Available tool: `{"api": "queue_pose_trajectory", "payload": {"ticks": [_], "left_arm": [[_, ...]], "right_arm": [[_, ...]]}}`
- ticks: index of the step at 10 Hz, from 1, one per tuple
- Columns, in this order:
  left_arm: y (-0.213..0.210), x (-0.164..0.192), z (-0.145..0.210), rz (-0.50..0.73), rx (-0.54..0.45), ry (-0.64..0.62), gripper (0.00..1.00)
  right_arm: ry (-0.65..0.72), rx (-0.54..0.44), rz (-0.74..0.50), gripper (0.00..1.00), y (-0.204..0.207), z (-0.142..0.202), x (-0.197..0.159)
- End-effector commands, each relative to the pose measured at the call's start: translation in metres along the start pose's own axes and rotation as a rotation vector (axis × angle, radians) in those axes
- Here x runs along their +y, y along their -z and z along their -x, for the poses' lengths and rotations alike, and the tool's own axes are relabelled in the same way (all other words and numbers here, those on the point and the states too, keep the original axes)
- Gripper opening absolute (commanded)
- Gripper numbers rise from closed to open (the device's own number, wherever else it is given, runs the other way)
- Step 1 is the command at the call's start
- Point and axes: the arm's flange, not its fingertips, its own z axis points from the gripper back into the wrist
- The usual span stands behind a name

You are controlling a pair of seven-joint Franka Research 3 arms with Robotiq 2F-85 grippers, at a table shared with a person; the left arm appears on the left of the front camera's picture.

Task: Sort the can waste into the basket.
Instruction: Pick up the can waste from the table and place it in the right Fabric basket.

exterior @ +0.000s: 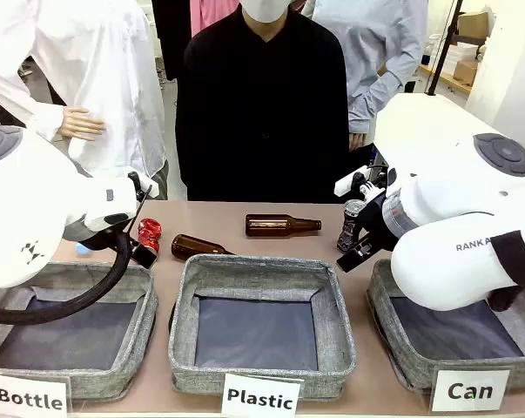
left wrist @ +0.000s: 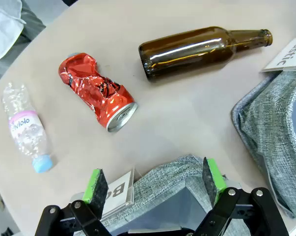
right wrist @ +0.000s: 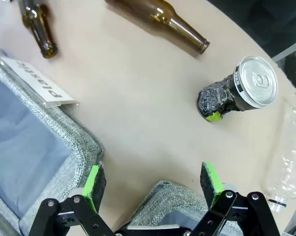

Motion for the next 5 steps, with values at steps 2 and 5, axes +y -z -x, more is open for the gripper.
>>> {"api": "queue_pose_trajectory", "payload": {"ticks": [2, 5], "left_arm": [[-0.0001, 0.0, -0.0001, 0.0, 0.0, 0.0, 1.0], [-0.0001, 0.0, -0.0001, 0.0, 0.0, 0.0, 1.0]], "right_arm": [[0.0, 0.0, 0.0, 1.0, 0.0, 0.0, 0.0], [0.0, 0.0, 0.0, 1.0, 0.0, 0.0, 0.0]]}}
